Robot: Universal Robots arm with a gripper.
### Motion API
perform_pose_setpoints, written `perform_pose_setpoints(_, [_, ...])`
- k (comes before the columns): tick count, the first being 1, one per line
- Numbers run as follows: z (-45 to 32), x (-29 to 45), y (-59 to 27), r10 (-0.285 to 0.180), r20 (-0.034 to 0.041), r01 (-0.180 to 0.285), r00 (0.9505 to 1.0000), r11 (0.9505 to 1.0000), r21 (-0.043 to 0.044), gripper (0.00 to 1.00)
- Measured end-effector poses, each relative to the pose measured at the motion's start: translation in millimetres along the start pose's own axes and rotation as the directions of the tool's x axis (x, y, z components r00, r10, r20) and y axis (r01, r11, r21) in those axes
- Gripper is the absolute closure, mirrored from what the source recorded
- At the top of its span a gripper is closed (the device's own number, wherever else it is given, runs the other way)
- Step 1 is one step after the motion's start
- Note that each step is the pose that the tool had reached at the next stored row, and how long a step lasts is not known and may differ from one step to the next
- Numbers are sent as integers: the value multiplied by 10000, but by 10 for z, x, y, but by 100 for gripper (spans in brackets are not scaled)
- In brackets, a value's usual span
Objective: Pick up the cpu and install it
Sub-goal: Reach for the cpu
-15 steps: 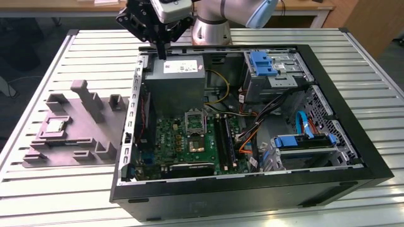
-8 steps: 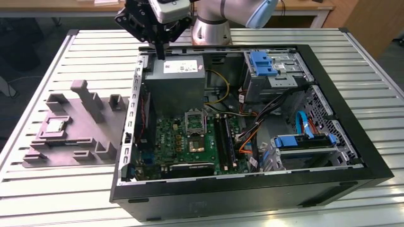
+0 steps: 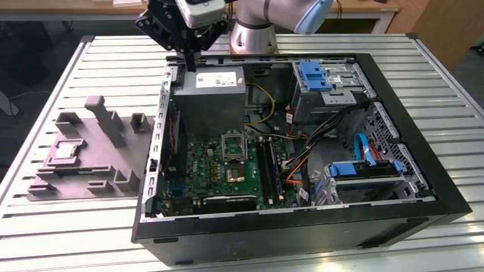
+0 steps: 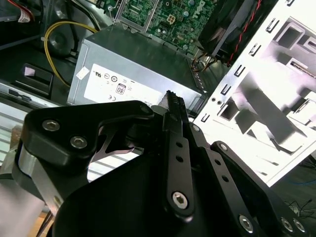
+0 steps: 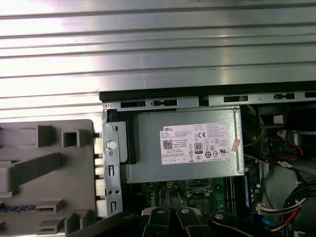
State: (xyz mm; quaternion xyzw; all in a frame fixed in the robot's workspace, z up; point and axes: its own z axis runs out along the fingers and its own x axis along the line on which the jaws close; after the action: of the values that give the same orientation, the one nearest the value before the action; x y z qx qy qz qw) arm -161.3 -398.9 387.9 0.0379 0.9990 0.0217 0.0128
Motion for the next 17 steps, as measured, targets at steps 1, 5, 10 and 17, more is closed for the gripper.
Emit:
perform_pose_setpoints(1, [0, 3, 0, -1, 0, 1, 10000, 10000, 0, 89])
perform_pose_setpoints(5, [1, 10, -1, 0, 0, 0, 10000, 10000, 0, 89])
perform_pose_setpoints(10, [3, 19, -2, 0, 0, 0, 10000, 10000, 1, 89])
perform_pose_setpoints(17, [5, 34, -3, 0, 0, 0, 10000, 10000, 0, 89])
